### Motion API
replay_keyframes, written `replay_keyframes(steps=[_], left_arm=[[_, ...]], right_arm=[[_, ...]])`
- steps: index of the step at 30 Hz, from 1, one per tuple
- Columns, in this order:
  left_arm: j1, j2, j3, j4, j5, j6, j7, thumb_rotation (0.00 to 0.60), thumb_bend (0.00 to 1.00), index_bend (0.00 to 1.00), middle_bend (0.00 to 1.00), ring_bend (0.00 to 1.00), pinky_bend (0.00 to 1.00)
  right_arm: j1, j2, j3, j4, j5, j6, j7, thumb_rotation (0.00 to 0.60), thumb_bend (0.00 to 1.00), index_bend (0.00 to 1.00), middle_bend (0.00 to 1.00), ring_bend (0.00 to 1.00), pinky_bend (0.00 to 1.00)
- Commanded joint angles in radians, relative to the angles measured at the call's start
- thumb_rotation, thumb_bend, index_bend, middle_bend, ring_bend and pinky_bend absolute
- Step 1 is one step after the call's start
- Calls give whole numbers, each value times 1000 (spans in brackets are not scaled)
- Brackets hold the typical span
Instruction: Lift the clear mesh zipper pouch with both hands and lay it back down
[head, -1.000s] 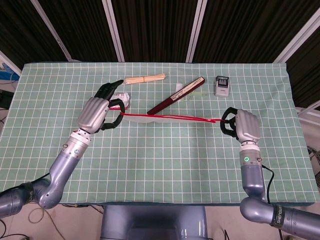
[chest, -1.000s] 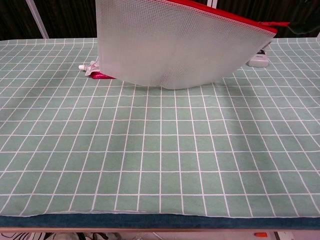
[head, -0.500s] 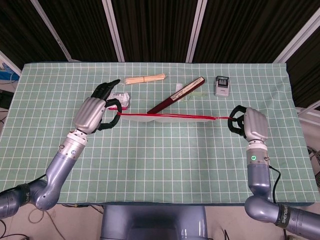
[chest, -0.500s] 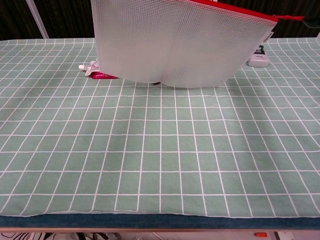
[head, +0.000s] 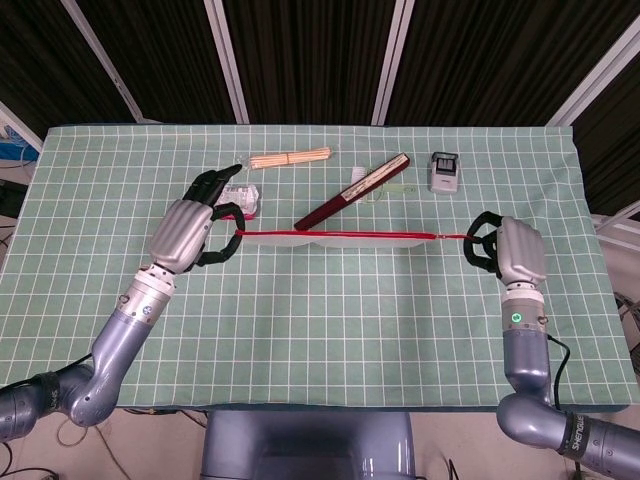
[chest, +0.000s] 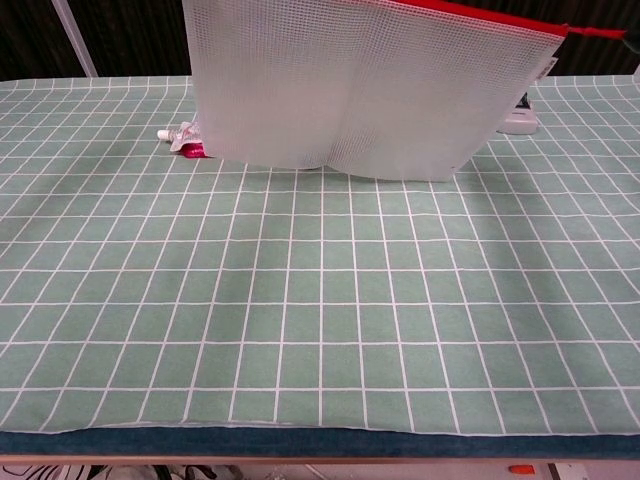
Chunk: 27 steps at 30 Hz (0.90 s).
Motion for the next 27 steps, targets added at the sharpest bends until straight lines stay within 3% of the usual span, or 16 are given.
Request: replay_keyframes(steps=[1,3,5,10,13,17,27], left_arm=[[3,4,4,-6,0,-1,4,600,409,553,14,0,0],[6,8,7,-11,-1,-2,8,600,388,543,11,0,0],[9,12,11,-18,-4,-5,12,600,325,520,4,0,0],[19,24,27,-31,-3,-9,23,600,163,418,0,0,0],[27,34,36,-40,-4,-13,26,600,137,379,0,0,0],[43,50,50,-56,-3,-10,30,600,132,352,0,0,0],[133,115,128,-98,80,53,41,600,131,273,0,0,0]], right_arm=[[-5,5,-5,-2,-2,-3,1,600,635,697,1000,1000,964],[-8,9,-9,-5,-4,-4,0,600,615,683,990,983,908],[-11,12,-13,-6,-11,-4,1,600,570,605,926,914,812],[-19,31,-27,-17,-12,-15,-10,600,393,220,523,541,475],[-23,47,-32,-28,1,-23,-19,600,335,81,395,393,372],[-30,69,-36,-45,23,-31,-27,600,301,13,317,299,316],[-77,127,-77,-90,-20,-40,-1,600,234,0,181,168,272]])
